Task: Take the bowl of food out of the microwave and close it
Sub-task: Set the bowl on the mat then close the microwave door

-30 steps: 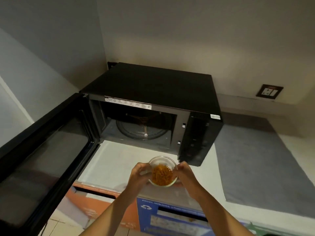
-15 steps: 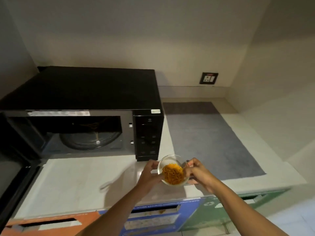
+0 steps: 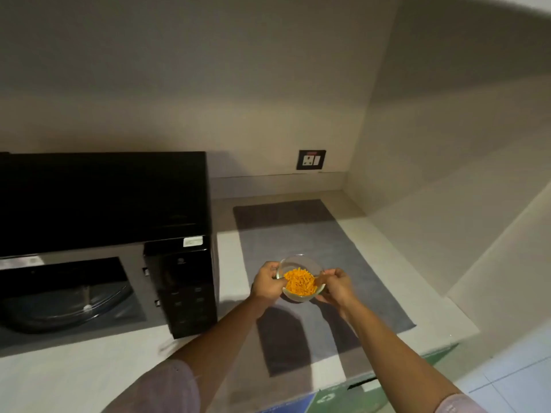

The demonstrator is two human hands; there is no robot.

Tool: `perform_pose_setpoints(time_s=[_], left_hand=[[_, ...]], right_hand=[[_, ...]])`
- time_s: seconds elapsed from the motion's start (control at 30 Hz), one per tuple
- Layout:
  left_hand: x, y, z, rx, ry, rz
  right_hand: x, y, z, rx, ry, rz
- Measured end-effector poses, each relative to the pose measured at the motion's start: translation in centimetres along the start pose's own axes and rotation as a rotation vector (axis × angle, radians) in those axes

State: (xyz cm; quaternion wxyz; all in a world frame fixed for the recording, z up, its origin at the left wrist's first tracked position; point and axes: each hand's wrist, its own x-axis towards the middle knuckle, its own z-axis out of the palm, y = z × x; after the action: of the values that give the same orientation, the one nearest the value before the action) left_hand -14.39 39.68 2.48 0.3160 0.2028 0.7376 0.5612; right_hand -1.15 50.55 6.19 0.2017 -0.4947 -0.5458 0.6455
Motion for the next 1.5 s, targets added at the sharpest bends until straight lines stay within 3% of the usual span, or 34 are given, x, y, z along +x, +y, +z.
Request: perform_pose_setpoints(time_s=[0.1, 0.3, 0.67, 0.93, 1.07, 1.23, 1.5], left_hand=[[3.1, -0.3, 1.9, 0.084, 0.037, -0.009], [4.3, 1.3, 4.7, 0.132, 0.031, 0.002], [9.6, -2.4, 7.8, 0.047, -0.079, -0.041], [5.1, 2.1, 6.7, 0.281, -0.116, 0.017], [2.8, 3.6, 5.3, 0.391, -0.147, 0.165], [-1.4, 5.6, 1.8, 0.430, -0.157, 0.311], [-10.4, 8.9, -6.6, 0.406, -0.092, 0.558]], right_hand=[[1.8, -0.2, 0.8, 0.012, 0.077, -0.045], [4.4, 0.0, 0.6, -0.062, 0.033, -0.081], [7.2, 0.8, -1.0, -0.053, 0.003, -0.078], [6.3, 0.4, -0.9, -0.189, 0.005, -0.079], [4.1, -1.3, 0.2, -0.245, 0.048, -0.282], [0.4, -2.4, 2.3, -0.231, -0.015, -0.524], [-8.8, -6.6, 6.6, -0.327, -0.269, -0.919]])
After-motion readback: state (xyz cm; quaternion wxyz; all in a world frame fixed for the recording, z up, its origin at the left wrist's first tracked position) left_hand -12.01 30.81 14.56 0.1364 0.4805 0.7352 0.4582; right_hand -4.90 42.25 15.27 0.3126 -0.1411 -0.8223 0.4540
